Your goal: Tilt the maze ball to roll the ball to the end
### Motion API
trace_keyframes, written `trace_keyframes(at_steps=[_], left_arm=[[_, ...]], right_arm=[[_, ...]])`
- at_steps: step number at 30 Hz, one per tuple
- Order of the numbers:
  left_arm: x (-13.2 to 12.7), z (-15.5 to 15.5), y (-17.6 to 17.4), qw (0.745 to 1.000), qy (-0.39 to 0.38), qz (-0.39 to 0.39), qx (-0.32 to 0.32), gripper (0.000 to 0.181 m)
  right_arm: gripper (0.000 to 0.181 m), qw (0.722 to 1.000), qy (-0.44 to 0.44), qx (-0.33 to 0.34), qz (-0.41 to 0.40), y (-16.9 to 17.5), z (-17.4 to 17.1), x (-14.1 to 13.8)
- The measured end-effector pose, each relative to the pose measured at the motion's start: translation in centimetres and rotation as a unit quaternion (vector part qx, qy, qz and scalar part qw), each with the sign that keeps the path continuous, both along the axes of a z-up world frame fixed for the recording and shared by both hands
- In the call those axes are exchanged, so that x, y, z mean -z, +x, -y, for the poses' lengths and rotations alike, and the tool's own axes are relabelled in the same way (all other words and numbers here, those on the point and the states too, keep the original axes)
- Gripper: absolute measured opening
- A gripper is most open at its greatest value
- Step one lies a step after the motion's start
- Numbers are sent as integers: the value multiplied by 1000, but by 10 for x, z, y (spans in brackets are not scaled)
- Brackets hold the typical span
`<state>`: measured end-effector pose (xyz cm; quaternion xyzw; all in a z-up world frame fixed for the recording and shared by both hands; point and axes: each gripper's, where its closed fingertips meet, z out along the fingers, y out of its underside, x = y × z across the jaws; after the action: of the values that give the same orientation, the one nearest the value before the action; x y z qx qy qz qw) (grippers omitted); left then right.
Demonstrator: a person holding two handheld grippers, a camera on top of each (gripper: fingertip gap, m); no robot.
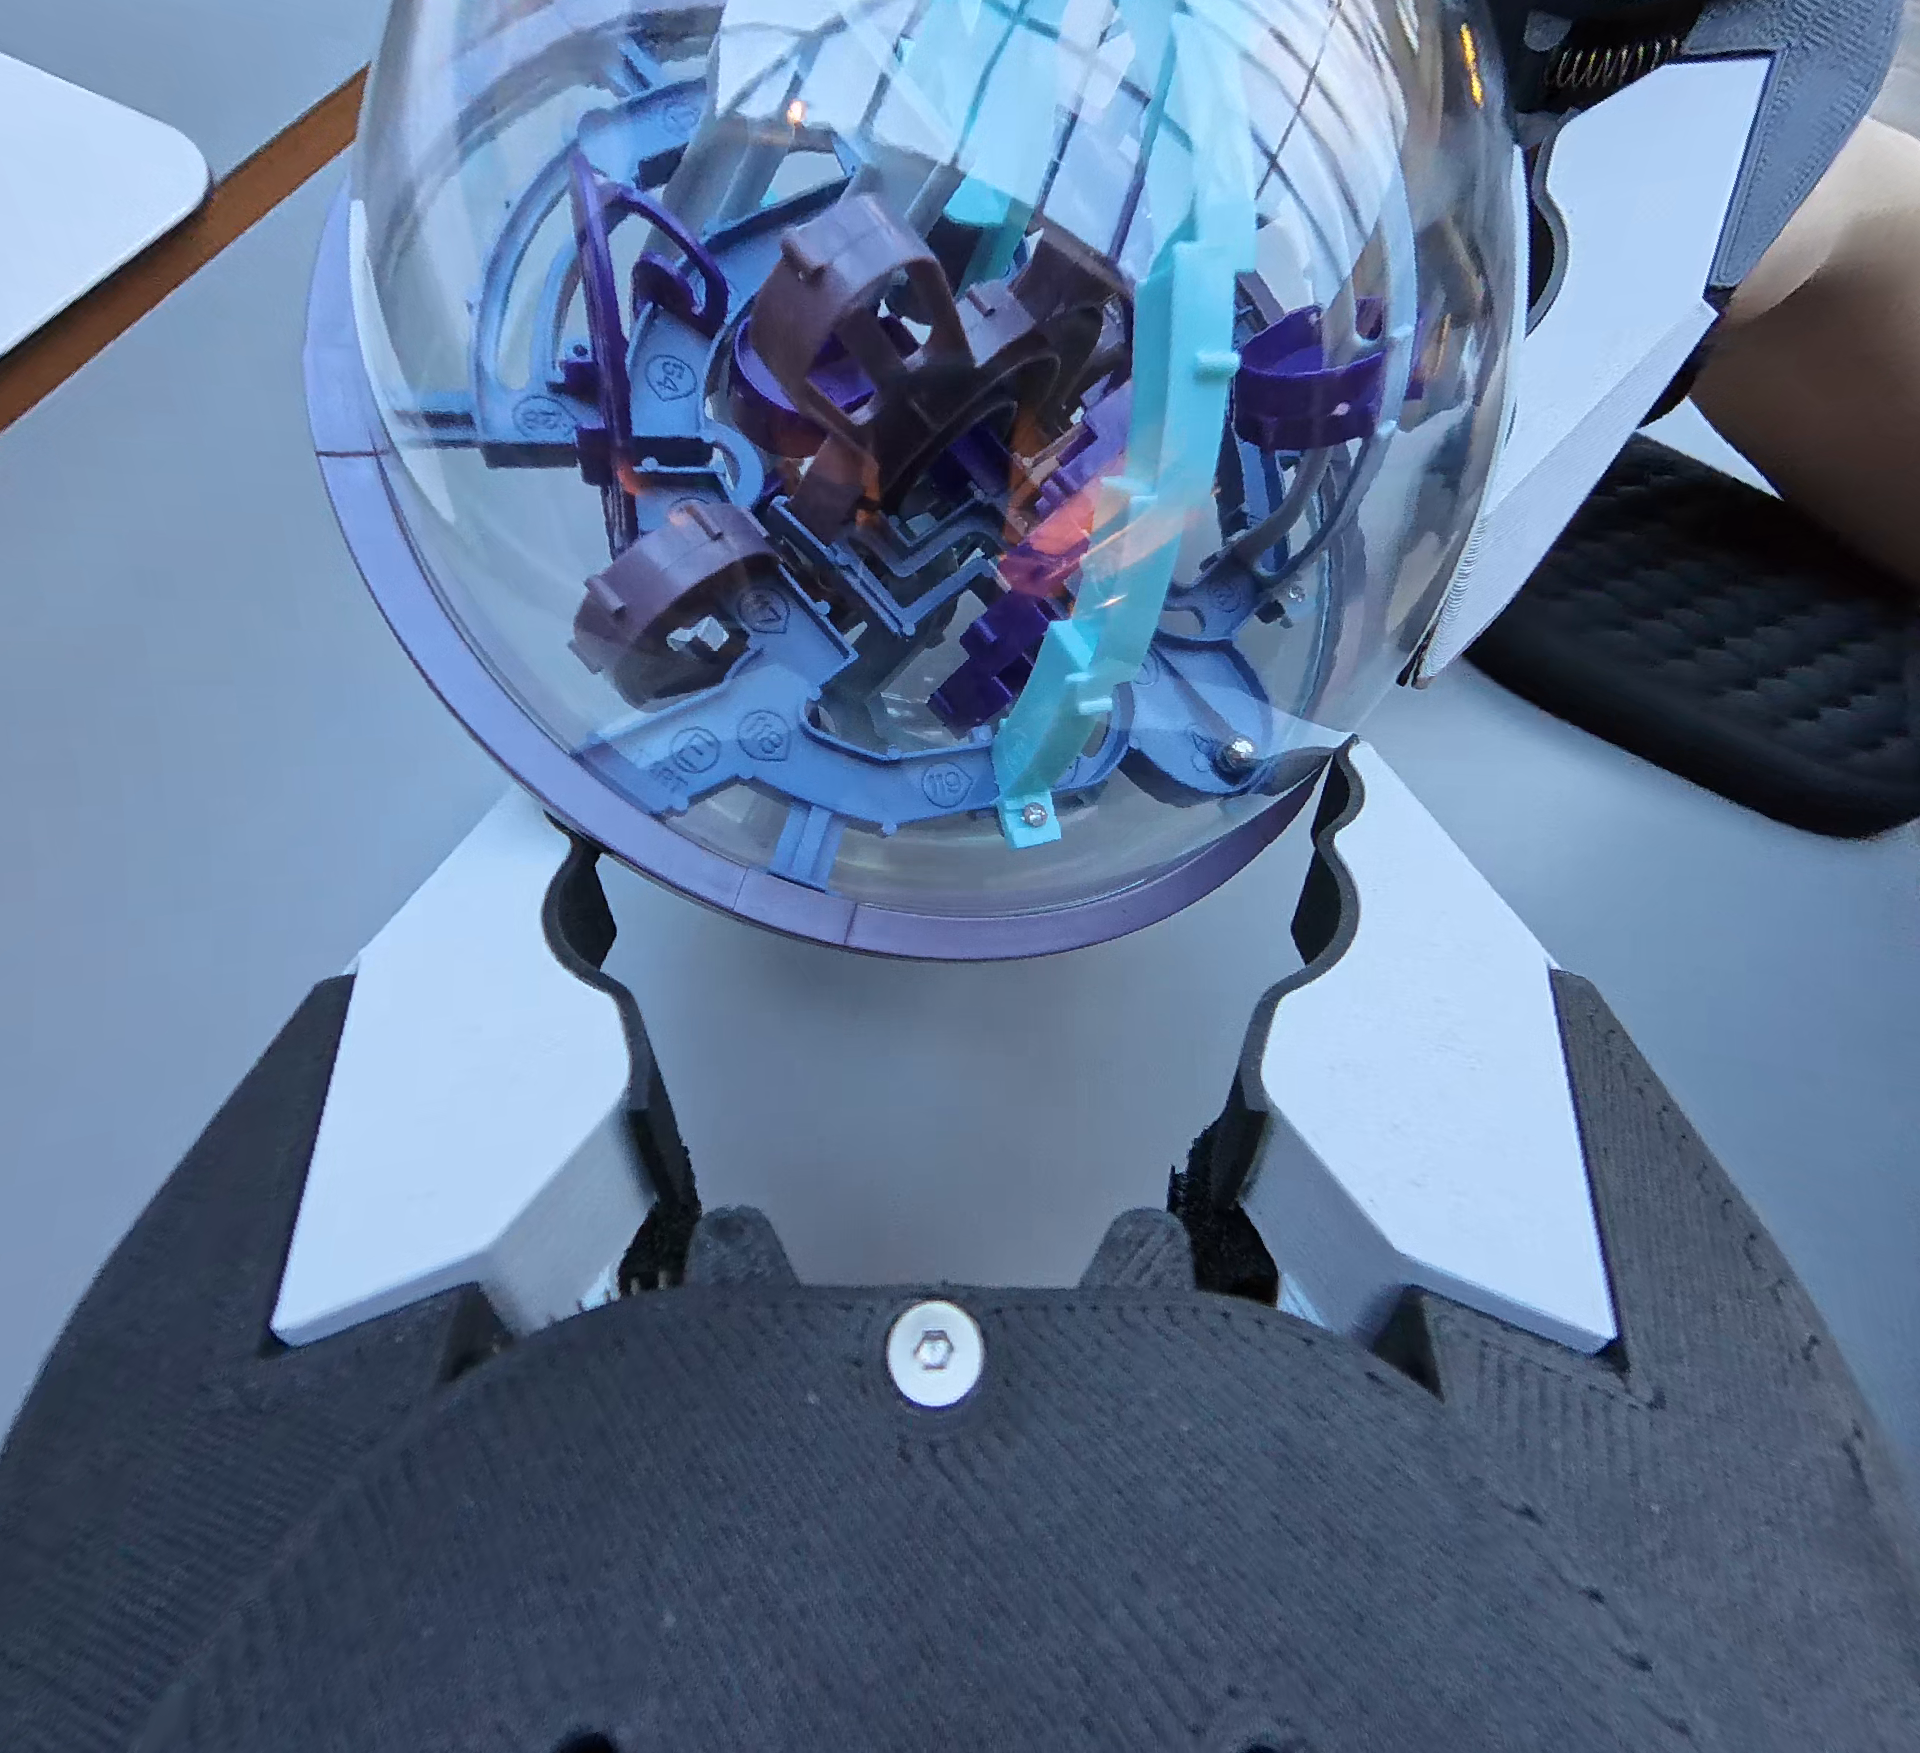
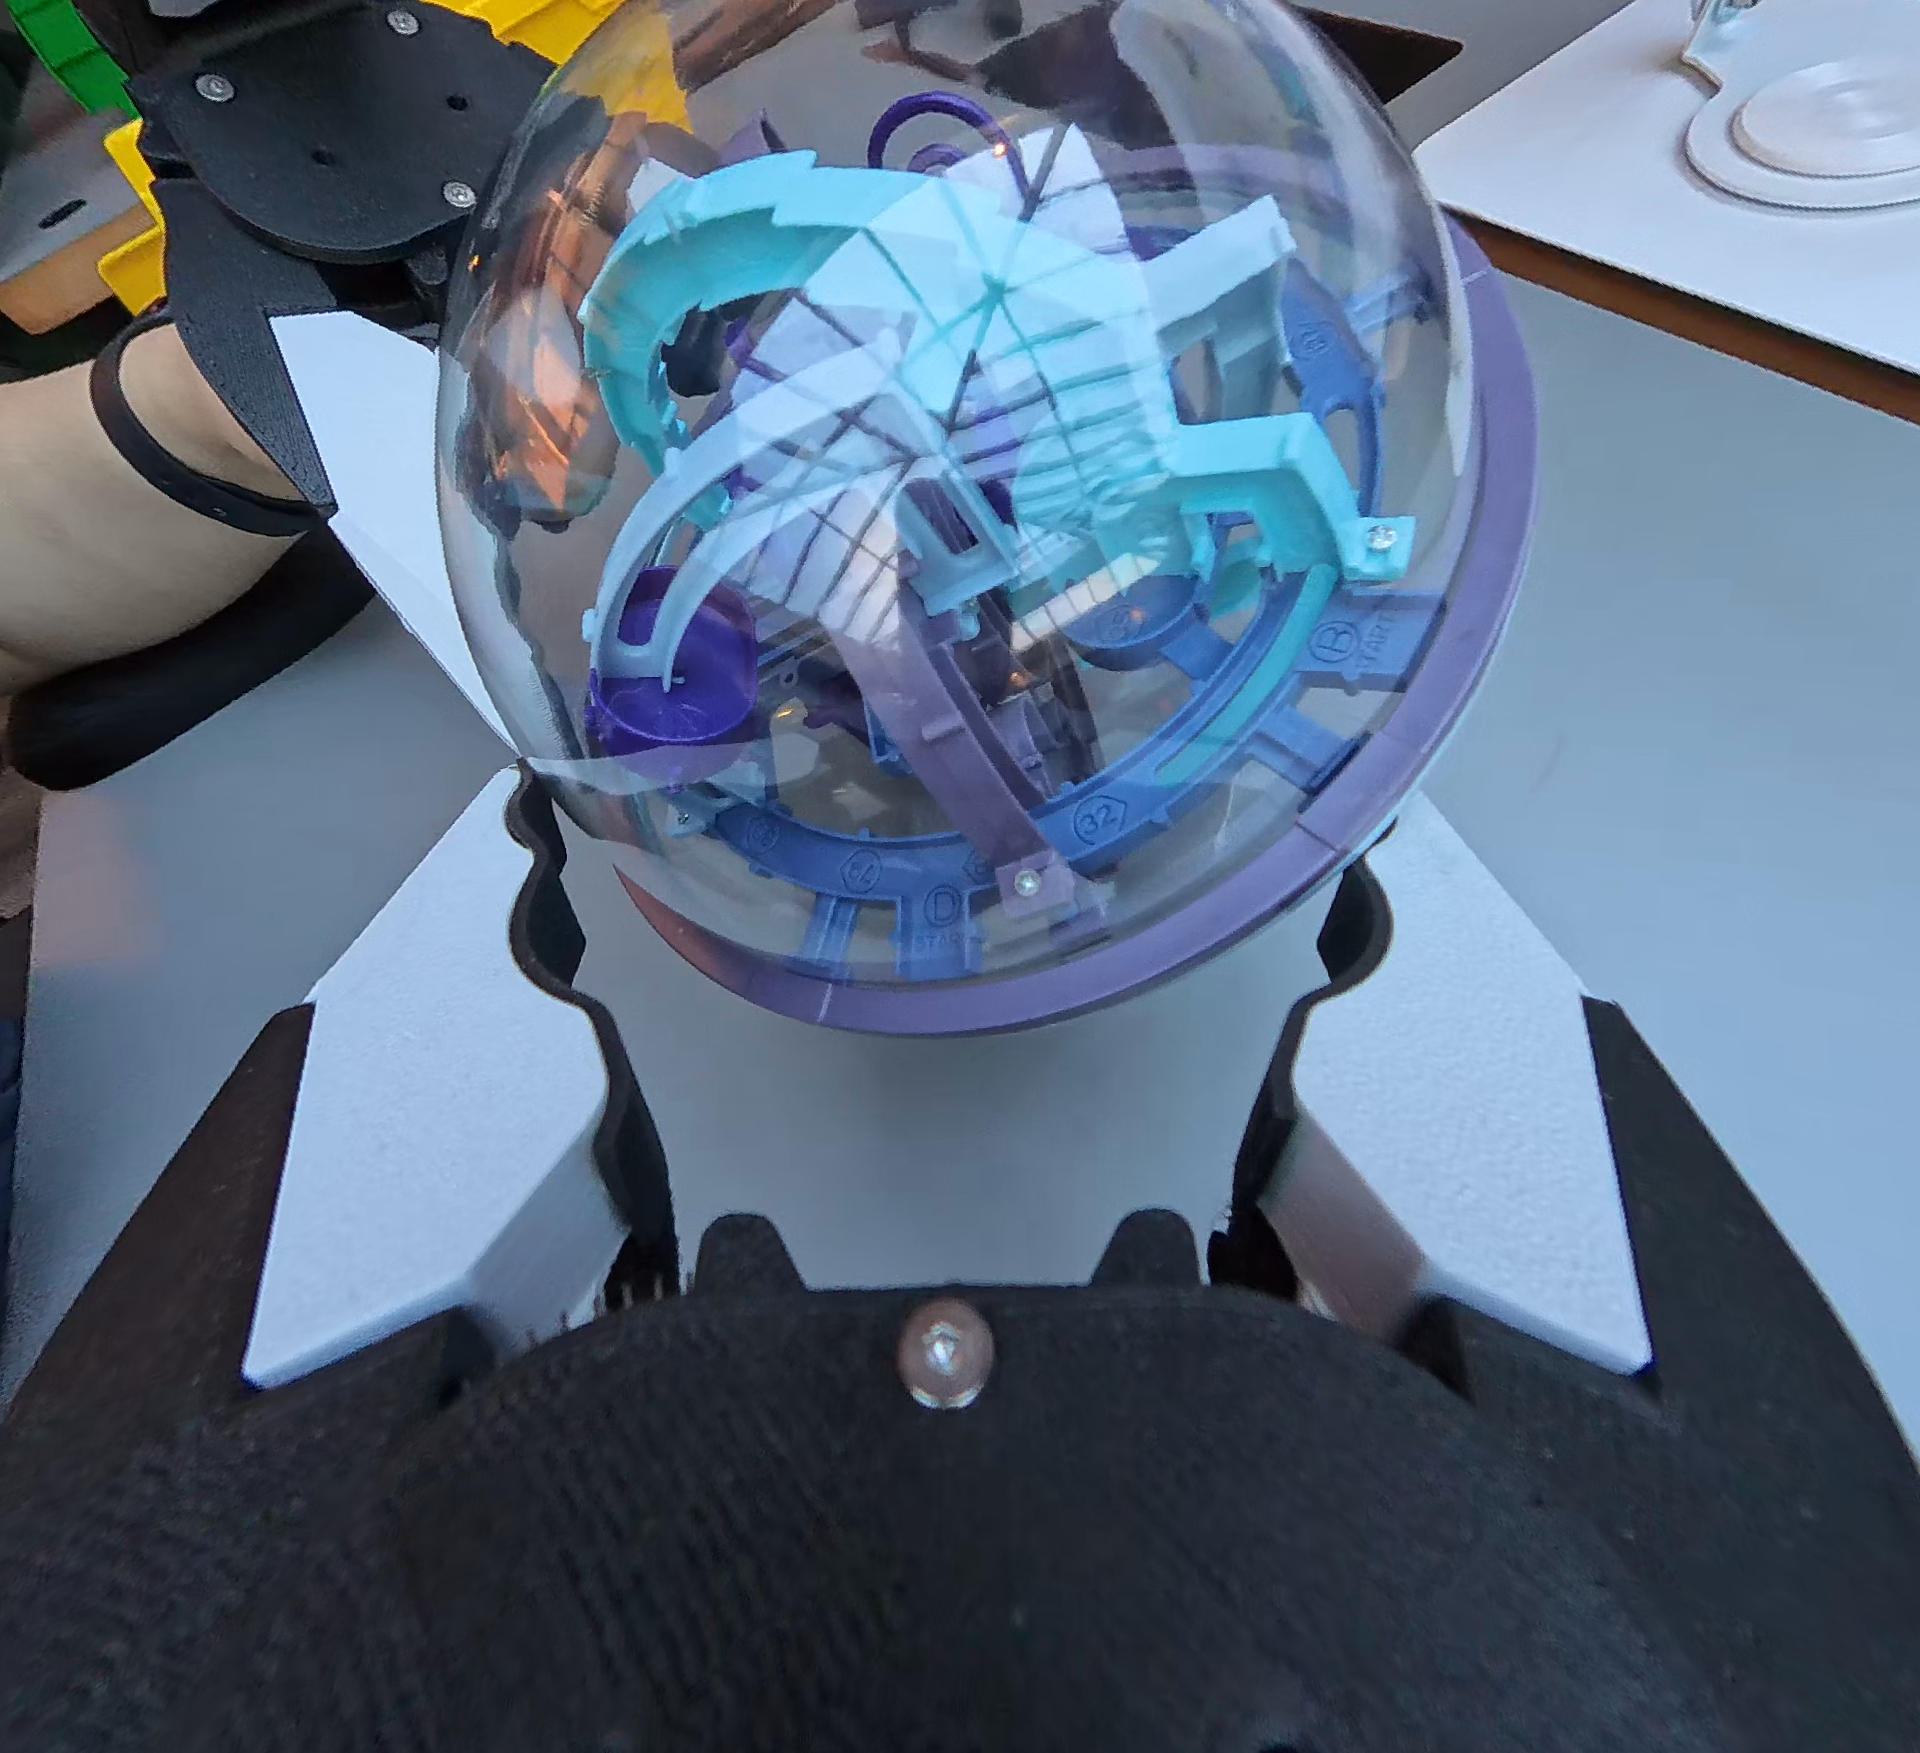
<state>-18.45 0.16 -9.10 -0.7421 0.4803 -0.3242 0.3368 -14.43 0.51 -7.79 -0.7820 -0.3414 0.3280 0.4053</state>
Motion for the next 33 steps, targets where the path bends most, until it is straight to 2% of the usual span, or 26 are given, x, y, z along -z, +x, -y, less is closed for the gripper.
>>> trace_keyframes(at_steps=[7, 14, 19, 28, 33], left_arm=[[9, -4, 1, 1000, -23, 8, -4, 134], [9, 6, 1, 999, -31, 6, -2, 135], [10, 27, -3, 999, -38, 11, -5, 135], [10, 86, -15, 998, -59, 26, -20, 135], [9, 95, -16, 997, -56, 45, -19, 135]], right_arm=[[146, 1000, -16, 3, -15, 1, -5, 9], [147, 1000, -25, 4, -16, 0, 5, 9], [147, 999, -28, 3, -14, -4, 26, 9], [147, 999, -27, 1, -36, -18, 81, 6], [147, 999, -16, 6, -48, -18, 90, 6]])
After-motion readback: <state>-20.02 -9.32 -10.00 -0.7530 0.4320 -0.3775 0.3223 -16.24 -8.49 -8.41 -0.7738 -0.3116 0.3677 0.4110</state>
